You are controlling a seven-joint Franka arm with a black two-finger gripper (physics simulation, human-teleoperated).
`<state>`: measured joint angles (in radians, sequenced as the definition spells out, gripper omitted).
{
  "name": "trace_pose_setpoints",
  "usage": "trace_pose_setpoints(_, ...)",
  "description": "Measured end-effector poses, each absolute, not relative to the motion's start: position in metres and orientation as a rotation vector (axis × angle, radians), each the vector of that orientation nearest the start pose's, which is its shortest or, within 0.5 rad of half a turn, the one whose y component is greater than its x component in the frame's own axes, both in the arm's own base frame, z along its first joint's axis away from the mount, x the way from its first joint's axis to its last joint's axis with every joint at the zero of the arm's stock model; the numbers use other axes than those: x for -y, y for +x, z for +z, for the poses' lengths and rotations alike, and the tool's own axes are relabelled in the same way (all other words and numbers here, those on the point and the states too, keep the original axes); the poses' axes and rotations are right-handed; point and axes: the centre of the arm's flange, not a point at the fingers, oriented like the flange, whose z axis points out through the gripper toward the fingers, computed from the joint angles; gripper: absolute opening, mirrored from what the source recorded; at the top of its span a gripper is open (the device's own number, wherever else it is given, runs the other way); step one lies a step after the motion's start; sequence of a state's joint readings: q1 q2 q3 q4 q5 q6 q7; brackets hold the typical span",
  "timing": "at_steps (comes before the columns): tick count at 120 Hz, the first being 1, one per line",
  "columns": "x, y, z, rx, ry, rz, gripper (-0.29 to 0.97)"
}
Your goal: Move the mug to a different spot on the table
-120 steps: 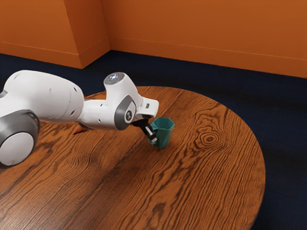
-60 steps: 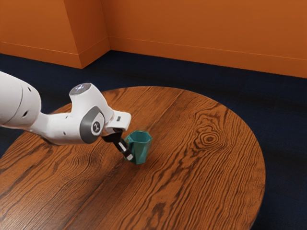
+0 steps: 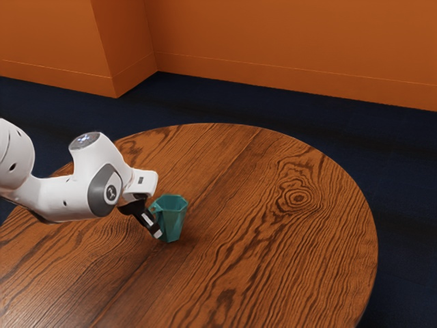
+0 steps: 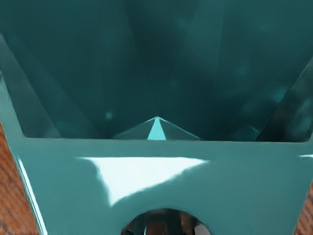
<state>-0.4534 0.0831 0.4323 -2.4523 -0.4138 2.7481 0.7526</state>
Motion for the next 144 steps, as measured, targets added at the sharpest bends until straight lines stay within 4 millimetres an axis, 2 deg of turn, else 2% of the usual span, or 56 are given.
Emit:
trace_pose_setpoints(32,-0.009,0.493,0.276,-0.614,-3.137,-0.403,0.09)
trace_pose_setpoints(55,-0.009,0.492,0.275,-0.611,-3.139,-0.4,0.41)
trace_pose_setpoints(67,-0.009,0.491,0.275,-0.61,-3.142,-0.399,0.51)
trace_pose_setpoints(79,-0.018,0.478,0.272,-0.581,-3.161,-0.38,0.57)
trace_pose_setpoints(106,-0.036,0.471,0.28,-0.531,-3.182,-0.398,0.64)
trace_pose_setpoints(144,-0.026,0.468,0.282,-0.579,-3.193,-0.383,0.67)
